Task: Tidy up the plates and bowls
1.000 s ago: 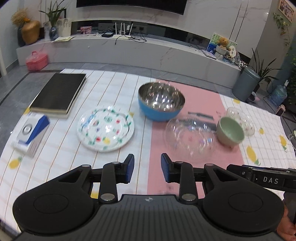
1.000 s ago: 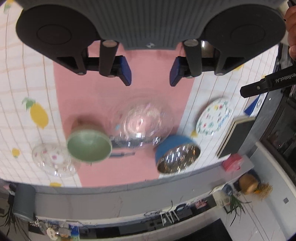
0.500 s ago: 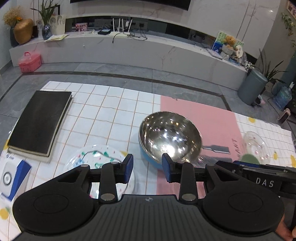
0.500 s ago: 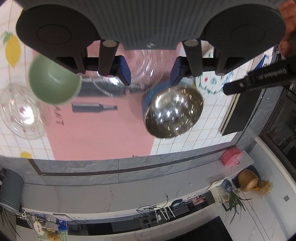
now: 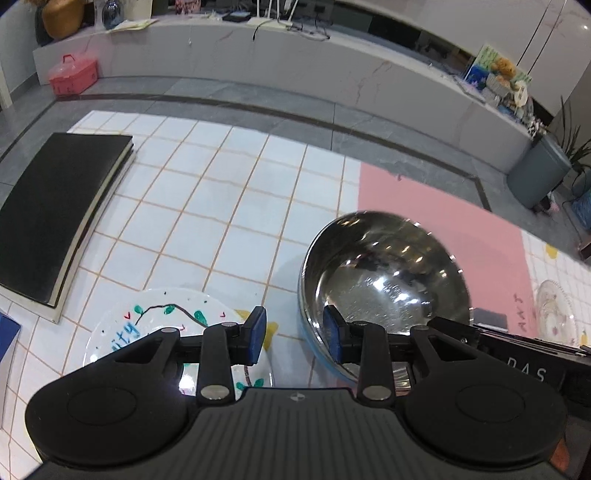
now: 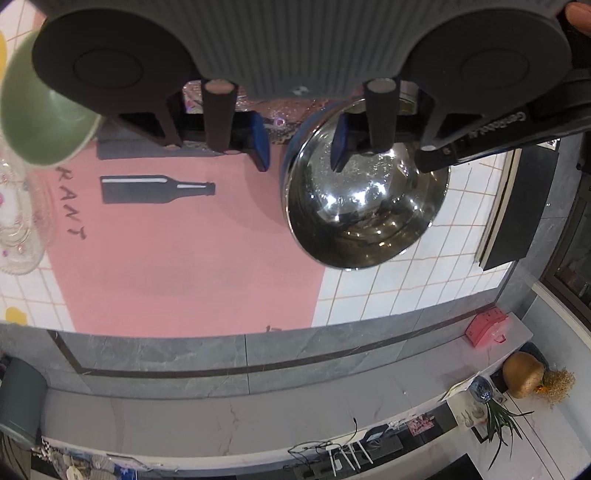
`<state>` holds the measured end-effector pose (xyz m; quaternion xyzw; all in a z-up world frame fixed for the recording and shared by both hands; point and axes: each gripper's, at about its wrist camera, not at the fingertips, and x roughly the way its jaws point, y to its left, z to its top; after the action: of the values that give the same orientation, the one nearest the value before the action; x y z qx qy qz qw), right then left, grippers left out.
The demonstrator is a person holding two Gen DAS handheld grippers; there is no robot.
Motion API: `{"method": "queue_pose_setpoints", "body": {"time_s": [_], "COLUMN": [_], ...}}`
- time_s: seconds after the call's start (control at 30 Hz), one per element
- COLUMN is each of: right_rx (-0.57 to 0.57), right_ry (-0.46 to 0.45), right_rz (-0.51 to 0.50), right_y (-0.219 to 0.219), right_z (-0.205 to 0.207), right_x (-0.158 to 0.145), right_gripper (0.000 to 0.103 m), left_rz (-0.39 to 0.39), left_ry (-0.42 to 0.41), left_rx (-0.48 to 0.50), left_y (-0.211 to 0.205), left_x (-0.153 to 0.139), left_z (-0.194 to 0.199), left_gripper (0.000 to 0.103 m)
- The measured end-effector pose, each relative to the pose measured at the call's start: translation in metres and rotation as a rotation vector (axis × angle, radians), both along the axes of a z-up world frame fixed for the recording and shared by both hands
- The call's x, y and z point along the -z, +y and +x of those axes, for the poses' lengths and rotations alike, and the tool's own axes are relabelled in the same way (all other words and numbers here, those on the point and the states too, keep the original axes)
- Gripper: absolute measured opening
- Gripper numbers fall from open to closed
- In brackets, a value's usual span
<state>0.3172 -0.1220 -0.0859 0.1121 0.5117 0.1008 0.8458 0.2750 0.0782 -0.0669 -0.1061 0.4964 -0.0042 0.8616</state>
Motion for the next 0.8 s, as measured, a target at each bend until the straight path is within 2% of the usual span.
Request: {"method": "queue_pose_setpoints", "body": {"time_s": [0.07,0.13,0.17,0.33,0.5,0.7,0.8], "right_rx": [0.005,0.011,0.014,0.025,0.019,0.006,0.001], "right_ry": [0.012,0.004,0.004,0.012,-0.01,-0.049,-0.07], "right_rz": [0.009,0.026,0.032,0.051,0.073,0.116,0.134], "right_y": [0.0,-0.001,-0.001,-0.003,-0.006,-0.014,-0.019], "right_z": [-0.001,-0.003,-0.004,-0.009,-0.03,-0.073,-0.104], "right_x": [0.004,0.005,0.005,0.0,-0.018,-0.052,-0.068], "right_gripper": [0.02,0.019,0.019,0.016,0.015,0.015,0.015], "left_rz": [-0.021,-0.042,-0.045,-0.011,-0.007,0.004,0.011], "left_ry": [-0.004,0.006,0.009,-0.014,-0.052,-0.054,-0.085], "left_rx": [0.003,0.006,0.009,0.016,0.023,0.01,0.016], "left_y": [0.001,0.0,-0.001,-0.004,-0.002,-0.001,-0.004], "left_x": [0.002,0.003,0.003,-0.004,-0.027,-0.06,-0.076], "left_z": [0.0,0.0,0.0,-0.007,-0.027,-0.064,-0.09], "left_gripper": [0.029,0.016,0.015,0.013,0.013,0.012,0.012]}}
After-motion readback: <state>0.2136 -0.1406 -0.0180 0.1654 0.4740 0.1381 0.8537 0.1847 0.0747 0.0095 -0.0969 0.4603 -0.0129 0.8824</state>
